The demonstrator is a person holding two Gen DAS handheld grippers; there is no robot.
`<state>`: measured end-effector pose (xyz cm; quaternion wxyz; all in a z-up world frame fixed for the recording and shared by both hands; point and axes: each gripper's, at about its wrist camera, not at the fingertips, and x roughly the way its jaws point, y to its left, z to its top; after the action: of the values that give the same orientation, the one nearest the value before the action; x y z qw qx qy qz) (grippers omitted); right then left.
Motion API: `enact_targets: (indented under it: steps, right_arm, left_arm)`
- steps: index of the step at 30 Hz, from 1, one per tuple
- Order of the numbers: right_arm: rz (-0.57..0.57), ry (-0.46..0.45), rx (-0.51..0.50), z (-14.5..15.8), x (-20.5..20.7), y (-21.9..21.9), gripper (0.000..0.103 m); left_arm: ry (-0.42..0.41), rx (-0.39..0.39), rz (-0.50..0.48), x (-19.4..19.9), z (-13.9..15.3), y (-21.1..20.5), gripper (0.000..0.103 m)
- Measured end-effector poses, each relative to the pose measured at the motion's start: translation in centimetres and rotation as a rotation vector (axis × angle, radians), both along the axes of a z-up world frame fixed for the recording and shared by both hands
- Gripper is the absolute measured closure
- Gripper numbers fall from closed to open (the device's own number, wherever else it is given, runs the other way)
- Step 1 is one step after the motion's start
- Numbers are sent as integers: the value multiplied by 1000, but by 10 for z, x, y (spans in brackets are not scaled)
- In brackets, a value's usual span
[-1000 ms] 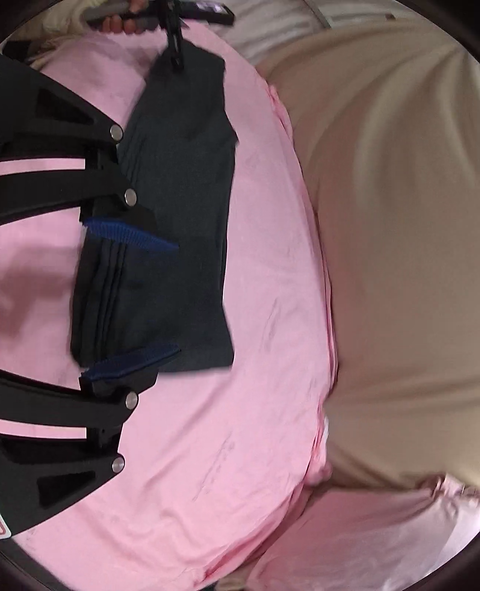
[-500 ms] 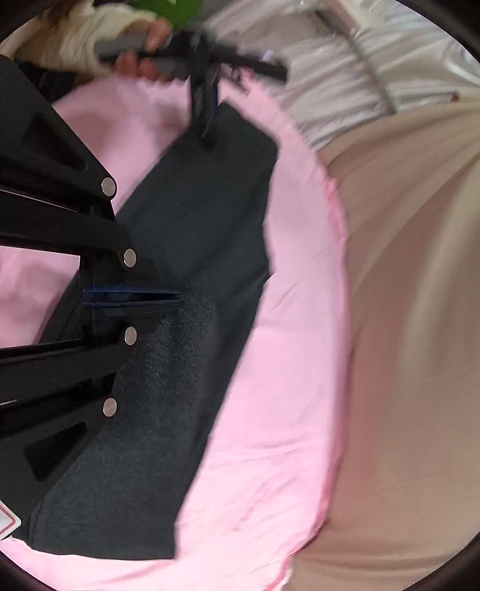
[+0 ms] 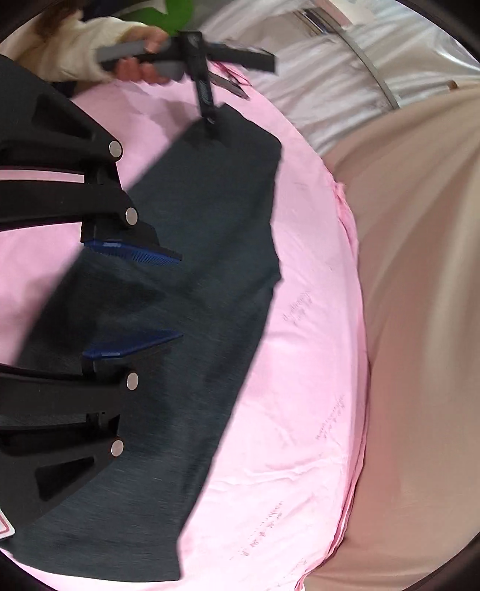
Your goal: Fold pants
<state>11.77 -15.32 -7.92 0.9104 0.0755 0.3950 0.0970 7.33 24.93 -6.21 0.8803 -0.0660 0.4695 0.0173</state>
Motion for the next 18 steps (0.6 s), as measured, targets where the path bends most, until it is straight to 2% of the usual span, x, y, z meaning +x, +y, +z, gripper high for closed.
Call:
enact_targets:
  steps: [1, 2, 3, 4, 5, 8, 13, 15, 17, 18]
  right_arm:
    - [-9, 8, 3, -4, 11, 1, 75]
    - [-7, 32, 10, -12, 22, 2, 85]
    - [2, 82, 6, -25, 35, 6, 90]
    - [20, 125, -13, -33, 43, 9, 89]
    - [16, 103, -51, -34, 44, 16, 89]
    - [-18, 67, -38, -16, 32, 18, 83]
    - [-162, -30, -53, 3, -14, -14, 58]
    - [-250, -39, -63, 7, -34, -37, 54]
    - [-326, -44, -75, 11, -48, -59, 52]
    - [-379, -45, -87, 12, -57, -72, 45]
  left_arm:
    - [-1, -5, 4, 0, 1, 1, 5]
    - [-4, -9, 8, -1, 1, 3, 5]
    - [-5, -9, 14, -2, 2, 5, 5]
    - [-7, -12, 18, -2, 2, 9, 5]
    - [-7, -20, 33, -1, 3, 17, 5]
    - [-12, -69, 105, -2, 6, 48, 5]
    - [11, -256, 298, 2, -8, 132, 5]
    - [13, -315, 317, 5, -15, 147, 5]
    - [-8, -324, 304, 7, -13, 148, 5]
    - [-16, -346, 285, 11, -13, 145, 5]
